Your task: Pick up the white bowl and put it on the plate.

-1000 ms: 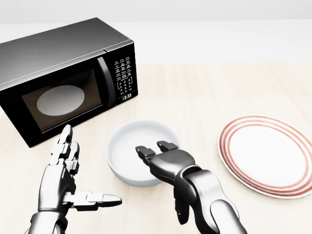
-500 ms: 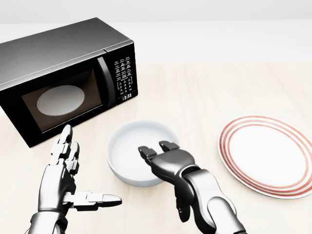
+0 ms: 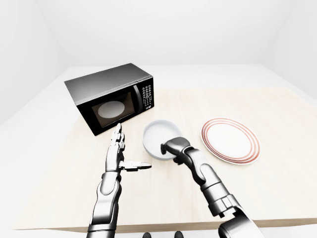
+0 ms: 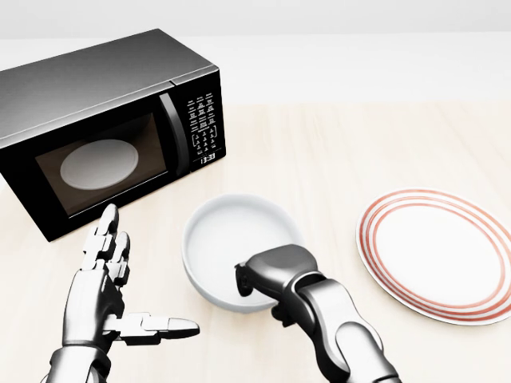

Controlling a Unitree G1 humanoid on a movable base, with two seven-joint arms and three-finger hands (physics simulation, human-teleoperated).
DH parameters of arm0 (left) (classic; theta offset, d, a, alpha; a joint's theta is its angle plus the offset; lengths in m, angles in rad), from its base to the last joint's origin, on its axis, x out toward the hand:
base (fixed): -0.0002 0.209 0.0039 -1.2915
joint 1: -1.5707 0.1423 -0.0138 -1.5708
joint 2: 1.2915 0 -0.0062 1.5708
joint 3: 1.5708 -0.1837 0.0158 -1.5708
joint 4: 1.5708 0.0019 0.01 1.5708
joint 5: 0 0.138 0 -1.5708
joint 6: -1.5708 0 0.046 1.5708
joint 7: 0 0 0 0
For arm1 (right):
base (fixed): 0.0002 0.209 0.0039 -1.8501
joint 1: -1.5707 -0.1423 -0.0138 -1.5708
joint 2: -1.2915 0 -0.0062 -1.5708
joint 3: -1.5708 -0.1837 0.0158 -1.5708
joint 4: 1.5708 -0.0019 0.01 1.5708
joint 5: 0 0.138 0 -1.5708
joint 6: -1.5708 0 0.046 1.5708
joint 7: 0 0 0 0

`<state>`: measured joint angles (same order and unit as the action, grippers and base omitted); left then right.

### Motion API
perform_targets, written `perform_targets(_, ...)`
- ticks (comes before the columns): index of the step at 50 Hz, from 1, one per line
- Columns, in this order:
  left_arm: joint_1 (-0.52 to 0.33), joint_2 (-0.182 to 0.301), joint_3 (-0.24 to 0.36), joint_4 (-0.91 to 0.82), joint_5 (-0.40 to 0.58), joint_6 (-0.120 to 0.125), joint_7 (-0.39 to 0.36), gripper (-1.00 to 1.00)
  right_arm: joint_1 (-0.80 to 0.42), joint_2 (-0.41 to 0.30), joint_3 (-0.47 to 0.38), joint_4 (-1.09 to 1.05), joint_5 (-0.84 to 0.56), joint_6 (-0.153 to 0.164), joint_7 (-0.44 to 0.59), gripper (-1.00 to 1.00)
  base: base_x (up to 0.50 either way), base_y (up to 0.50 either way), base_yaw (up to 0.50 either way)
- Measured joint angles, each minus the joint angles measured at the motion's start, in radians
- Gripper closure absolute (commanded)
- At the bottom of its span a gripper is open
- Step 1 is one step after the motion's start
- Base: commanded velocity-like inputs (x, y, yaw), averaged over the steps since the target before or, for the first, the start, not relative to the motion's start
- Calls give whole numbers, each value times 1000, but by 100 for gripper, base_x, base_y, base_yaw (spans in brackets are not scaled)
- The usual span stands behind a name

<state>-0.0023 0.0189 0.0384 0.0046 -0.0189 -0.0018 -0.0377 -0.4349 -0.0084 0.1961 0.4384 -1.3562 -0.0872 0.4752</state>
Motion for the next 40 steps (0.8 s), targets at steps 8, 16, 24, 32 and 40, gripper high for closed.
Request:
perform_targets(8,0,0,0,0,0,0,0,-100,-9,2,2,3,29,0,-13,100,0,0,0)
perform_targets(16,0,0,0,0,0,0,0,-100,-4,4,7,7,13,0,-26,100,0,0,0)
perform_targets(24,0,0,0,0,0,0,0,-100,-15,6,0,-11,24,0,-53,100,0,0,0)
perform_targets(32,0,0,0,0,0,0,0,-100,-50,7,-18,-31,34,0,-124,100,0,0,0)
perform_targets(40,0,0,0,0,0,0,0,-100,-68,2,-27,-33,57,0,-165,100,0,0,0)
